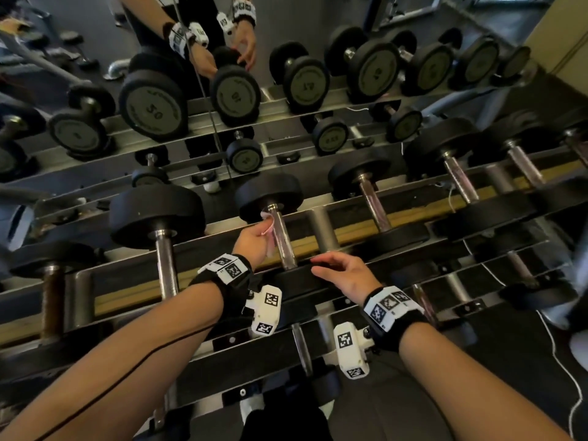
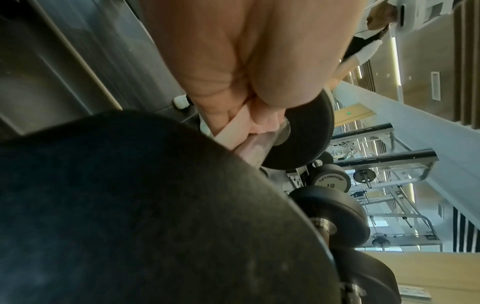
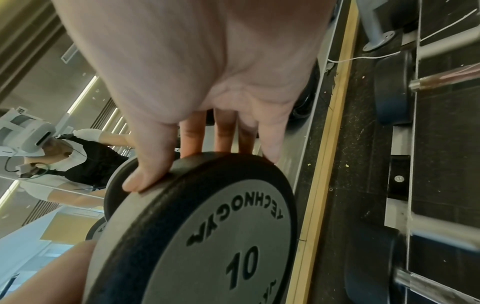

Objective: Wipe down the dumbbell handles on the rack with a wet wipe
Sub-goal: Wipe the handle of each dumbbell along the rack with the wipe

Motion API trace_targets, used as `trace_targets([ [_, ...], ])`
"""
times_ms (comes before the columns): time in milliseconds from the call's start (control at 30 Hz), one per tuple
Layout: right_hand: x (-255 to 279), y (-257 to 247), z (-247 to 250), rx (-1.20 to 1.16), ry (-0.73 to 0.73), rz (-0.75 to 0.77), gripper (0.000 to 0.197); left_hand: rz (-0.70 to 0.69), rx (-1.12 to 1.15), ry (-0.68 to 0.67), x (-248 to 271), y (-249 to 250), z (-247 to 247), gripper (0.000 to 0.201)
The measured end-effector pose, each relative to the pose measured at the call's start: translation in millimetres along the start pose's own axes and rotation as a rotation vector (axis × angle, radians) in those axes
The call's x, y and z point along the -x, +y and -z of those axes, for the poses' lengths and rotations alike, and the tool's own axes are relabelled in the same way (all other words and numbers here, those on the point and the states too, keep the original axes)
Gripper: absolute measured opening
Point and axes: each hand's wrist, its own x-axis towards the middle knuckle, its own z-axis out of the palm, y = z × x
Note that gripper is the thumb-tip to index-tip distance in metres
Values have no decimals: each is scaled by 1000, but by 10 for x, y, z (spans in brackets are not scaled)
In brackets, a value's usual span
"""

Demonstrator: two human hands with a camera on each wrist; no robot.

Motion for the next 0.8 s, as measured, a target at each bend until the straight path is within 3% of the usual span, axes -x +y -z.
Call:
trace_targets([
  [133, -8, 22, 14, -18, -18, -16, 21, 22, -184, 0, 82, -71, 16, 35],
  [267, -45, 13, 30, 7, -32, -39, 21, 184, 151, -122, 227, -67, 85, 18],
  [400, -49, -22, 33, -13, -59, -60, 38, 118, 150, 52, 125, 67, 134, 22],
  [467, -51, -14, 31, -6, -57, -62, 43, 33, 60, 130, 5, 138, 106, 24],
  [567, -43, -4, 15, -12, -44, -57, 39, -32, -159, 99, -47, 104, -42, 18],
  [667, -35, 3, 11, -43, -38, -47, 38, -72, -515, 129, -17, -98, -122, 34],
  [800, -45, 19, 37, -33, -36, -42, 28, -77, -455, 91, 124, -258, -28, 30],
])
